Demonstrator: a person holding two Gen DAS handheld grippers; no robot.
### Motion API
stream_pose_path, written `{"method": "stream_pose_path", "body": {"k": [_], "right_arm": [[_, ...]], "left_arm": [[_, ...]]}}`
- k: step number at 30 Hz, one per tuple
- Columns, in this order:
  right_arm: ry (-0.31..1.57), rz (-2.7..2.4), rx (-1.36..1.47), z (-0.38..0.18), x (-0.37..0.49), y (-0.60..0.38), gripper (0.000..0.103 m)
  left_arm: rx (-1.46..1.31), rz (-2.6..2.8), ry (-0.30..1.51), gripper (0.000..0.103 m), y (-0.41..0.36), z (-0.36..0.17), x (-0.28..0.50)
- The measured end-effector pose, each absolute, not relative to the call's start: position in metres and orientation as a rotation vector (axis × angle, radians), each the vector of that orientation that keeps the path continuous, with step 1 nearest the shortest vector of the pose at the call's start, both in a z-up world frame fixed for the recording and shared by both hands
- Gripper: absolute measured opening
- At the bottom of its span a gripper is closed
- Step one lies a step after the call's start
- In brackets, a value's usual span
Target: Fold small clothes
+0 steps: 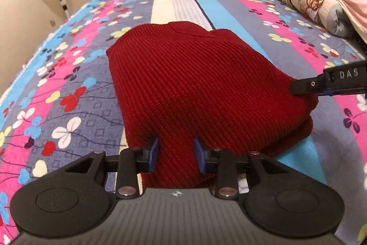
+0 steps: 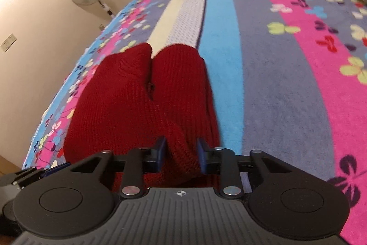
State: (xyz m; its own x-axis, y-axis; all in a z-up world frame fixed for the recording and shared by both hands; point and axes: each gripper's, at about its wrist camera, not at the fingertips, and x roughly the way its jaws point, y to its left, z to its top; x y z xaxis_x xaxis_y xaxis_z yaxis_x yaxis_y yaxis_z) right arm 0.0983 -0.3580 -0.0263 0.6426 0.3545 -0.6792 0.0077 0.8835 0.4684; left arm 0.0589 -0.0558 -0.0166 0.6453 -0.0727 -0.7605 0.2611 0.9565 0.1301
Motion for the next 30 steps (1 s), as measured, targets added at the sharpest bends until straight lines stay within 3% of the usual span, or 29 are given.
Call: {"method": "stream_pose_path", "body": {"k": [5,14,16,17,18,19,21,30], "right_arm": [[0.882,0.183,0.442,-0.027,0.1,-0.363,0.017],[0.911,0.188,0.437,-0.034,0.101,-0.364,0.018],[0.9,0.198,0.463,-0.033,0.101,-0.366,0.024],[0.892,0.196,0.476,-0.032,0.101,-0.367,0.03],[0.882,0.193,0.491,-0.031,0.101,-0.369,0.045],[0.869,0.187,0.502,-0.03,0.101,-0.37,0.053],[0.844,0.182,0.515,-0.029,0.101,-0.373,0.067],[0.925,0.201,0.516,-0.048,0.116,-0.36,0.073]], "left_arm": [[0.21,-0.206,0.884,0.042,-0.058,-0.012,0.063],[0.221,-0.2,0.894,0.053,-0.066,-0.012,0.063],[0.209,-0.197,0.895,0.059,-0.063,-0.008,0.064],[0.196,-0.197,0.892,0.072,-0.059,-0.005,0.065],[0.173,-0.193,0.884,0.079,-0.054,-0.001,0.066],[0.146,-0.187,0.873,0.084,-0.048,0.002,0.067],[0.07,-0.182,0.849,0.084,-0.031,0.01,0.072],[-0.313,-0.108,0.874,0.086,0.047,0.009,0.138]]}}
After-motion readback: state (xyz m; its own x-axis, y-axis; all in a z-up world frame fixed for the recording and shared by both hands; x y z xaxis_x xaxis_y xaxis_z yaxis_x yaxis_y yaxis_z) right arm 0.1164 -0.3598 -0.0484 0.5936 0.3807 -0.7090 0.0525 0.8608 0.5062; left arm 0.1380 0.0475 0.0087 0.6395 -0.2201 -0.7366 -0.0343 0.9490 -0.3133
